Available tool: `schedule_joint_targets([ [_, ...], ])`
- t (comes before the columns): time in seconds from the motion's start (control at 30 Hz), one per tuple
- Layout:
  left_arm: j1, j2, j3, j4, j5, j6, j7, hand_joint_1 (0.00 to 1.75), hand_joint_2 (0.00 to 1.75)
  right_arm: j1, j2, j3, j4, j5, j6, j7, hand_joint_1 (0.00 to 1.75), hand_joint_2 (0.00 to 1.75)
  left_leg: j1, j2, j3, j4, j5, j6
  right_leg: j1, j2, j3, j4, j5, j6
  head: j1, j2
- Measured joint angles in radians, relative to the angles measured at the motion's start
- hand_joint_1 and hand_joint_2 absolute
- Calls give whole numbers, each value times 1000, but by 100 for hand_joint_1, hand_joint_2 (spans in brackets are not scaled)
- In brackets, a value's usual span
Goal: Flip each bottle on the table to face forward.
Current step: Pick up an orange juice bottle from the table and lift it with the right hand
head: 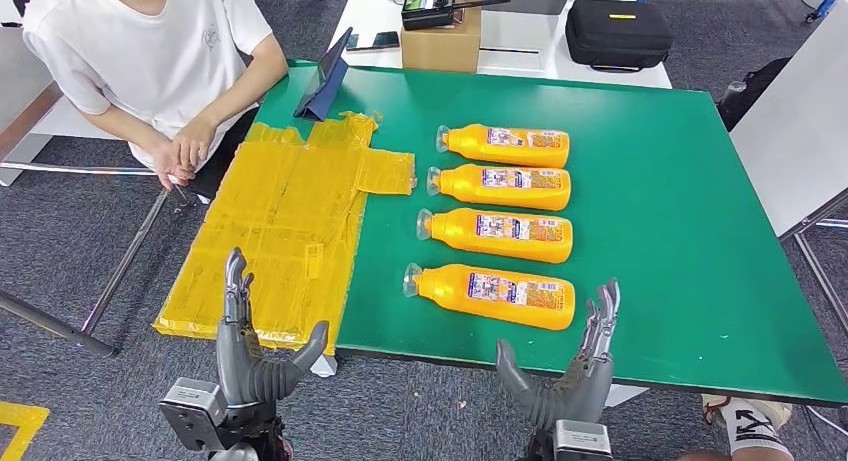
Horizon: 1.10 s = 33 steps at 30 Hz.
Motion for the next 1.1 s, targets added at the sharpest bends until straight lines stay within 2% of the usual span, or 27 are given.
schedule_joint_targets([
  [0.2,0,0,8,-1,2,-40,-10,0,175,-61,-36,-31,56,457,51,243,0,175,0,0,0,0,0,0,0,0,0,0,0,0,0,0],
  [0.3,-4,0,12,-2,10,-83,-6,0,175,-119,-90,-72,109,665,108,358,0,175,-1,0,0,0,1,1,-1,0,0,0,1,1,0,0],
  [0.37,-12,0,12,0,14,-115,-2,0,175,-159,-136,-103,148,744,134,395,0,175,-2,-1,0,0,2,2,-2,0,1,0,2,2,0,0],
  [0.53,-30,-1,13,5,14,-130,-3,0,175,-203,-188,-155,187,760,148,380,0,175,-4,0,0,0,2,3,-3,0,0,0,2,2,0,0],
  [0.93,-38,-3,13,16,15,-134,-5,0,175,-208,-212,-160,195,772,148,390,0,175,-3,0,0,0,2,2,-3,0,0,0,2,2,0,0],
  [1.1,-40,-3,13,17,15,-143,-5,0,175,-214,-224,-160,203,768,205,422,0,175,-4,0,0,0,2,3,-3,0,1,0,2,2,0,0],
])
